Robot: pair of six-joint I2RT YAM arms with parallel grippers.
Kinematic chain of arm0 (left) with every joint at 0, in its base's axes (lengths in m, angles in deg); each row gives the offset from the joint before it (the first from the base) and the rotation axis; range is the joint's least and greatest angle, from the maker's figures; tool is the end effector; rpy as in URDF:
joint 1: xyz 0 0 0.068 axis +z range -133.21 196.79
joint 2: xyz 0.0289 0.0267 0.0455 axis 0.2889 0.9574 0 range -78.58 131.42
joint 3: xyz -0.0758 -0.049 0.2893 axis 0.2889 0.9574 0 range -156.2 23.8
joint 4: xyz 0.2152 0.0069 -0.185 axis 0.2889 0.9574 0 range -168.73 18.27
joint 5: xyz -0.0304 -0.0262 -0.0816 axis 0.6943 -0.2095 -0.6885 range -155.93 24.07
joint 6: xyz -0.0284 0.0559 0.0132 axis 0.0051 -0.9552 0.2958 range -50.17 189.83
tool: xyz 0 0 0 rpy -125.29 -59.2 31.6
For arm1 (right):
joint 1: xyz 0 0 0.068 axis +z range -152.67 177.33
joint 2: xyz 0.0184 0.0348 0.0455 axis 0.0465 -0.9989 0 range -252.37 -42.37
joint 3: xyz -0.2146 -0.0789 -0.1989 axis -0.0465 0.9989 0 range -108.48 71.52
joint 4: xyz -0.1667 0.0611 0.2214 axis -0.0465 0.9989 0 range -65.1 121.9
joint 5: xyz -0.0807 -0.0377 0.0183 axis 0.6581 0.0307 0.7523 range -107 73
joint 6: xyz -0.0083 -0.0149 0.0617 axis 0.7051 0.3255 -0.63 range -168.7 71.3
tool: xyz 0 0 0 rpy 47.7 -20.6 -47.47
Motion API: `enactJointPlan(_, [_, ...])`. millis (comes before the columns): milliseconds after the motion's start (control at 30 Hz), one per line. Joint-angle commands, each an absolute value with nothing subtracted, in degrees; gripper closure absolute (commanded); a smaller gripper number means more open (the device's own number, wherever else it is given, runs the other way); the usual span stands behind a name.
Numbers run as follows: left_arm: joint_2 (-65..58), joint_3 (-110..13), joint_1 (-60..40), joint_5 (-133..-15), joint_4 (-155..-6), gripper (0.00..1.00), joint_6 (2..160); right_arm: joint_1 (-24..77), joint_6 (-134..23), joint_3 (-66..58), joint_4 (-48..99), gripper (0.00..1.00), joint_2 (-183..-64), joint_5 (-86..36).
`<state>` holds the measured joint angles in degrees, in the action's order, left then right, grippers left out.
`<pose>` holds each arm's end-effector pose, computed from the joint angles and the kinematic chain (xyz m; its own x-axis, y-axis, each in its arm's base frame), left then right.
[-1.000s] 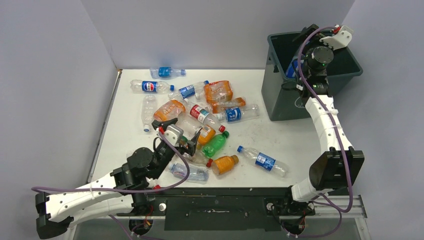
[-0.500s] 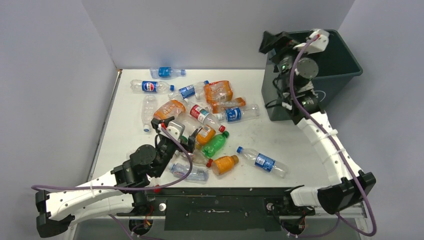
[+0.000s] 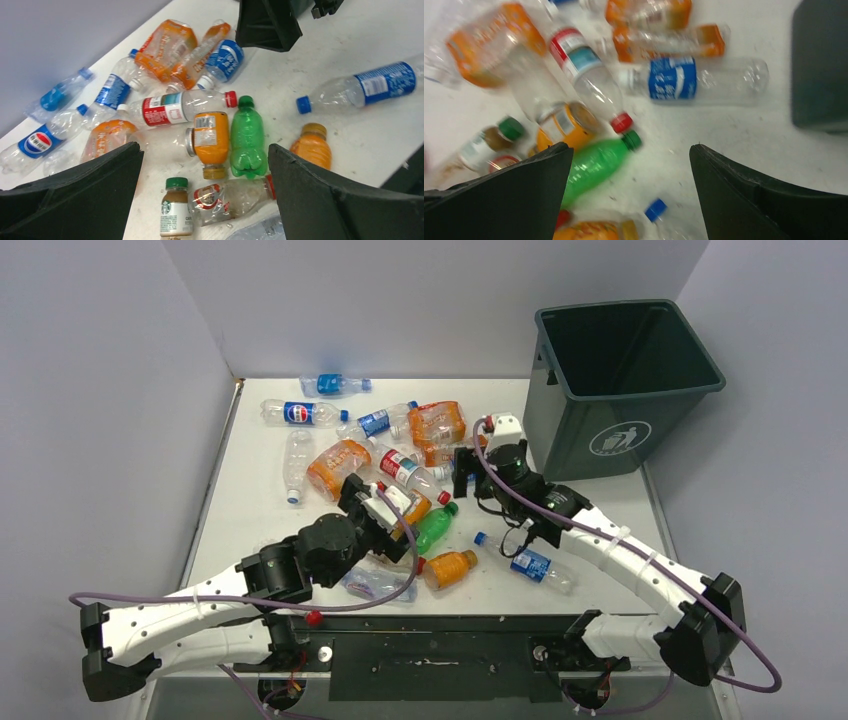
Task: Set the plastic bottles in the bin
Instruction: Pick up the plastic bottle at the center of the board.
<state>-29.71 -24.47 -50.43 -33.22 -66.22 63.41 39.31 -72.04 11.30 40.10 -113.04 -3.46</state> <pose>0.1053 -0.1814 0.3668 -0.0233 0.2985 -0.9541 0.5782 0.7826 0.2307 0.2365 0.1971 0.3493 -0.4908 0.0765 -0.8679 -0.3255 0.9079 0.2641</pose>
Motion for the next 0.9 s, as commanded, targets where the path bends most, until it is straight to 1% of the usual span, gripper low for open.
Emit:
enactJointPlan(0, [-31.16, -25.48, -52.19, -42.22, -63.94, 0.04, 63.83, 36.82, -68.15, 15.98, 52.73, 0.1, -106.99, -3.04])
enactJointPlan(100, [-32.07, -24.77, -52.45, -45.94, -63.99, 0.04, 63.4, 32.45, -67.2, 20.01, 56.07, 0.1, -106.51, -11.89])
enactJointPlan(167, [-32.41, -24.63, -52.59, -49.58, -63.17, 0.04, 63.26, 32.81, -67.31, 23.02, 54.38, 0.1, -104.98, -17.07])
enactJointPlan(233, [-32.32, -24.67, -52.93, -51.98, -62.21, 0.04, 63.24, 33.22, -69.19, 24.5, 53.14, 0.1, -104.12, -19.79])
enactJointPlan(300, [-31.28, -25.07, -53.23, -53.72, -61.01, 0.04, 63.17, 33.6, -69.67, 24.57, 54.08, 0.1, -104.4, -18.45])
enactJointPlan(367, [-28.94, -25.76, -53.54, -54.47, -59.37, 0.04, 62.99, 34.2, -69.65, 23.67, 57.37, 0.1, -105.23, -13.72])
enactJointPlan(500, [-24.62, -27.15, -53.78, -54.21, -57.34, 0.04, 62.8, 34.35, -70.53, 23.12, 62.4, 0.1, -108.66, -10.89])
enactJointPlan(867, [-22.17, -27.32, -55.13, -55.5, -56.99, 0.04, 62.97, 35.77, -70.93, 23.9, 58.19, 0.1, -117.86, -5.96])
